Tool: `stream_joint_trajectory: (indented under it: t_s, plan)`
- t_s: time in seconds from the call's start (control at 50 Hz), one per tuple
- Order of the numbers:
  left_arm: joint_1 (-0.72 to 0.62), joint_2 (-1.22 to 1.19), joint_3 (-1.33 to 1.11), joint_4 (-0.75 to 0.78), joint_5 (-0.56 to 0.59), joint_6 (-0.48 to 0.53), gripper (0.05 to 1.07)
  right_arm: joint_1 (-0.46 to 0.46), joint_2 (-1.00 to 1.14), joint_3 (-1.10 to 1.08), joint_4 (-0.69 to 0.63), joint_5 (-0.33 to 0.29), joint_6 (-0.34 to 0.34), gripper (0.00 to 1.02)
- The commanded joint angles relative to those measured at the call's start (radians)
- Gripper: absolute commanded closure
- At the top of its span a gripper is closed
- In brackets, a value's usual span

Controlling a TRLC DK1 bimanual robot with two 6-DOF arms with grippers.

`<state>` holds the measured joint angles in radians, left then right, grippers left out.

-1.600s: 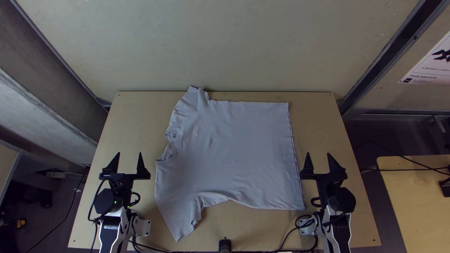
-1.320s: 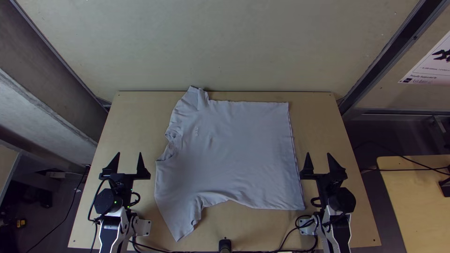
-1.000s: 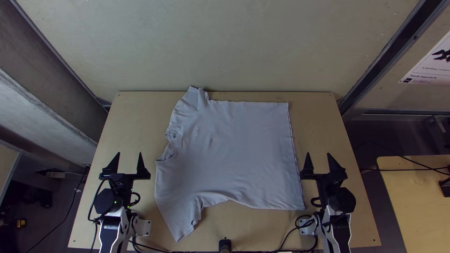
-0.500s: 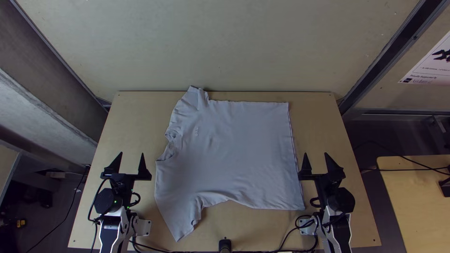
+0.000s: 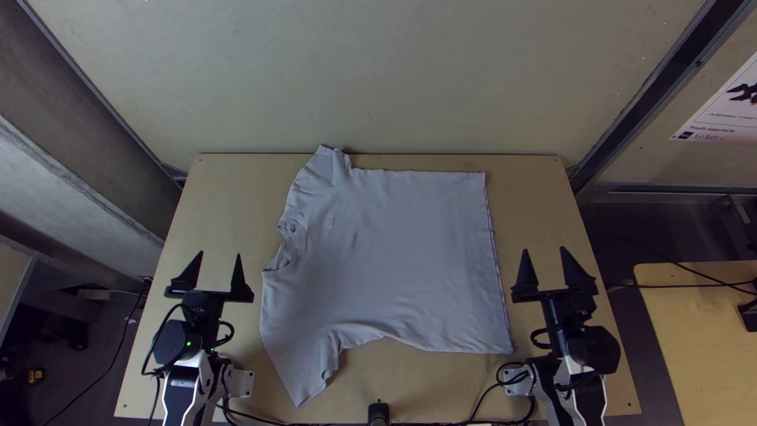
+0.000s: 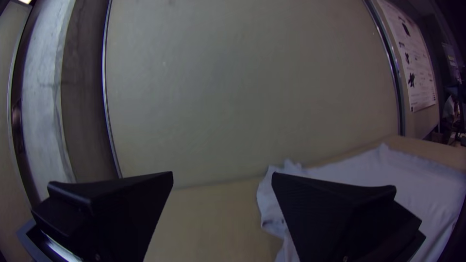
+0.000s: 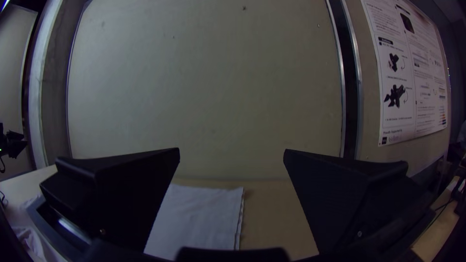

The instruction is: Fold the t-shirt

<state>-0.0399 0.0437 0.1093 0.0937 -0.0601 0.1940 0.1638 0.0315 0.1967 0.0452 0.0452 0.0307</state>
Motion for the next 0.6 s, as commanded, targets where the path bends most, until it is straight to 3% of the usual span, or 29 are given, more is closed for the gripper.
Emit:
stream_joint_trajectory:
  t_s: [0.0, 0.42, 0.58]
  plan:
    - [-0.017, 0.082, 0.113, 0.06, 0.005, 0.021, 0.1, 0.008, 0.085, 0.087, 0.033, 0.005, 0.015, 0.04]
    - [-0.018, 0.68, 0.661, 0.06, -0.03, -0.054, 0.1, -0.033, 0.597, 0.514, 0.044, 0.005, 0.015, 0.04]
    - [-0.051, 0.914, 0.934, -0.109, -0.058, -0.082, 0.1, -0.053, 0.801, 0.69, 0.013, 0.008, 0.018, 0.04]
